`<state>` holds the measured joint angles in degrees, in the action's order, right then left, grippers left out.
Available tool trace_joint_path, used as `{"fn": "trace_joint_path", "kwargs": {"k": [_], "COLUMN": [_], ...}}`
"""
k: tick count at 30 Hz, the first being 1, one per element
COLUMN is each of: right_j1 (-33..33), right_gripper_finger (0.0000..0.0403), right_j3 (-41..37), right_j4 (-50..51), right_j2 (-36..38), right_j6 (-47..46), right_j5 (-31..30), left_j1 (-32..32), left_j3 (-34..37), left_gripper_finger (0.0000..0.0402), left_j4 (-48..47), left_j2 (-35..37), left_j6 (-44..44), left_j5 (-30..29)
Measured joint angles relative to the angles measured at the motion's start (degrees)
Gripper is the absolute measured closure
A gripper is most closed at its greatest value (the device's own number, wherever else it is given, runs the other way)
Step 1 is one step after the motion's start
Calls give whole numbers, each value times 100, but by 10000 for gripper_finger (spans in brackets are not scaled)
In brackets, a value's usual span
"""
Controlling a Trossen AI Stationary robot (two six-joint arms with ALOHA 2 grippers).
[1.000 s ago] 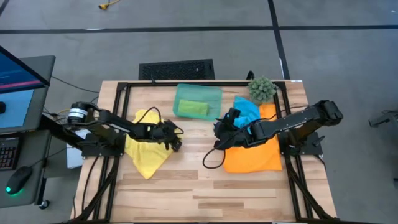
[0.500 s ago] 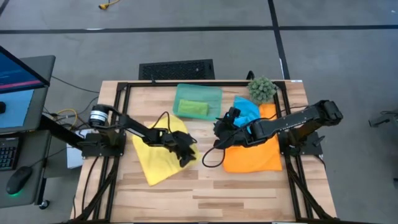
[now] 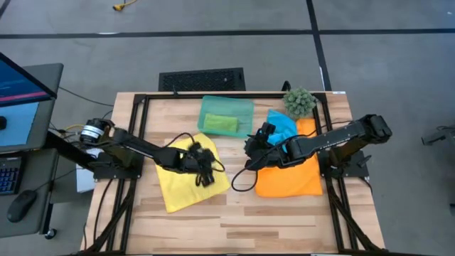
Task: Roll microfiber towels into tight, uniform cylinder then place into a basket
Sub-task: Roll the yellow microfiber cloth
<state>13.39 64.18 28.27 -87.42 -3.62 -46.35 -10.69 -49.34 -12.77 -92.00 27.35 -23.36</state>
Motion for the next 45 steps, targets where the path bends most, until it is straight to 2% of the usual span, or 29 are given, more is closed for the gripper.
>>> {"fn": "trace_joint_path", "kwargs": {"k": [2,4,7,12,21,25,28,33,37,41,45], "right_j1": [0,0,0,0,0,0,0,0,63,293,661], "right_gripper_finger": [270,269,268,270,269,270,268,270,269,269,270], "right_j3": [0,0,2,3,2,2,2,2,1,-2,-25], "right_j4": [-3,-51,-48,-94,-78,-82,-87,-61,38,167,167], "right_j2": [0,0,-2,-2,-2,-4,-4,-2,-4,-3,-2], "right_j6": [0,0,0,2,9,9,9,-91,-267,-529,-648], "right_j5": [0,1,2,0,2,2,2,2,78,168,148], "left_j1": [17,63,160,318,441,308,235,167,99,-68,-443], "left_j3": [0,-2,88,170,57,66,56,-97,-314,-621,-791], "left_gripper_finger": [221,221,221,221,221,221,221,221,221,221,221], "left_j4": [-587,-1060,-1066,-476,434,1233,1712,2077,1803,968,-251], "left_j2": [76,72,-117,-594,-1074,-1174,-1272,-1501,-1522,-1286,-857], "left_j6": [567,1099,1391,1138,724,155,76,-75,-383,-623,-389], "left_j5": [-806,-1238,-1329,-1225,-182,609,1254,1682,1733,1640,459]}}
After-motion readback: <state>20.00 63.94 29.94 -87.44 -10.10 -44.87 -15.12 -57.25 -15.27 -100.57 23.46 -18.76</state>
